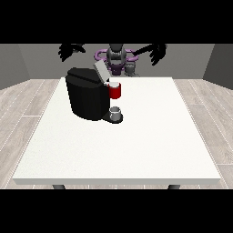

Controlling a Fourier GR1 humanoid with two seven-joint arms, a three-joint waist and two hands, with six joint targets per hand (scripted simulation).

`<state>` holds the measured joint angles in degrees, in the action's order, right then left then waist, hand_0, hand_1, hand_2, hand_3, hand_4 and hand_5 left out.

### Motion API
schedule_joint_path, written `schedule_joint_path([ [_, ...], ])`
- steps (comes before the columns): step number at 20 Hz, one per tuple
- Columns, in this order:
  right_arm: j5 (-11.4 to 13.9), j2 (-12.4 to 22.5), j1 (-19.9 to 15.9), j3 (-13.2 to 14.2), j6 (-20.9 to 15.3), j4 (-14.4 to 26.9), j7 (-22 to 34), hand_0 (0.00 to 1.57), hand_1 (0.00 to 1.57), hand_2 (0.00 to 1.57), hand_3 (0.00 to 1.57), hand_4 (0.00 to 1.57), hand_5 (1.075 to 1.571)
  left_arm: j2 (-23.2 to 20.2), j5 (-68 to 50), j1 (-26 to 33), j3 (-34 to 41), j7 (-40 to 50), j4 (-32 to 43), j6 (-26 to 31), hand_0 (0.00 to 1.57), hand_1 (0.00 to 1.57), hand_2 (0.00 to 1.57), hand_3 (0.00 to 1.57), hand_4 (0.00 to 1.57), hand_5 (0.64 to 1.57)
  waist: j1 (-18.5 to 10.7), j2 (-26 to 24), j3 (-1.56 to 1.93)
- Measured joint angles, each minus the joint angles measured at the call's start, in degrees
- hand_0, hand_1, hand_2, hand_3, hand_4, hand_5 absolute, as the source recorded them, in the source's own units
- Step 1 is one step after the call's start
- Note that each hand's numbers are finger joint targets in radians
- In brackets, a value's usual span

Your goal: Insert the coffee pod into the coffee machine and close the lid

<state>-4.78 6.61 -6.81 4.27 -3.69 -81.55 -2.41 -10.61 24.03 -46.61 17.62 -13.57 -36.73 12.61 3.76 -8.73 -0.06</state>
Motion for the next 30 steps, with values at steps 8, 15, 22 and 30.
schedule_joint_path([
  [8,-0.28,2.07,-2.98,-0.92,2.78,-2.92,2.26,0.0,0.0,0.0,0.0,0.0,1.571,4.9,-6.23,7.7,2.51,-1.59,-2.52,1.0,0.0,0.0,0.0,0.0,0.0,1.571,-5.31,-2.75,0.02],
  [15,1.48,3.52,-6.38,-1.79,3.78,-1.67,4.85,0.0,0.0,0.0,0.0,0.22,1.571,8.2,-10.68,12.68,1.79,0.04,-7.87,3.86,0.0,0.0,0.0,0.0,0.14,1.571,-10.43,-3.3,0.06],
  [22,2.76,3.34,-9.5,-1.96,4.82,2.15,3.61,0.0,0.0,0.0,0.0,0.0,1.571,9.92,-15.88,18.34,-1.73,3.01,-16.45,4.27,0.0,0.0,0.0,0.0,0.22,1.571,-12.83,-1.57,0.07],
  [30,0.88,3.71,-14.45,1.19,6.41,8.58,2.6,0.0,0.0,0.0,0.0,0.0,1.571,10.19,-20.14,23.91,-4.53,6.77,-27.54,4.32,0.0,0.0,0.0,0.0,0.0,1.571,-13.82,2.64,0.07],
])
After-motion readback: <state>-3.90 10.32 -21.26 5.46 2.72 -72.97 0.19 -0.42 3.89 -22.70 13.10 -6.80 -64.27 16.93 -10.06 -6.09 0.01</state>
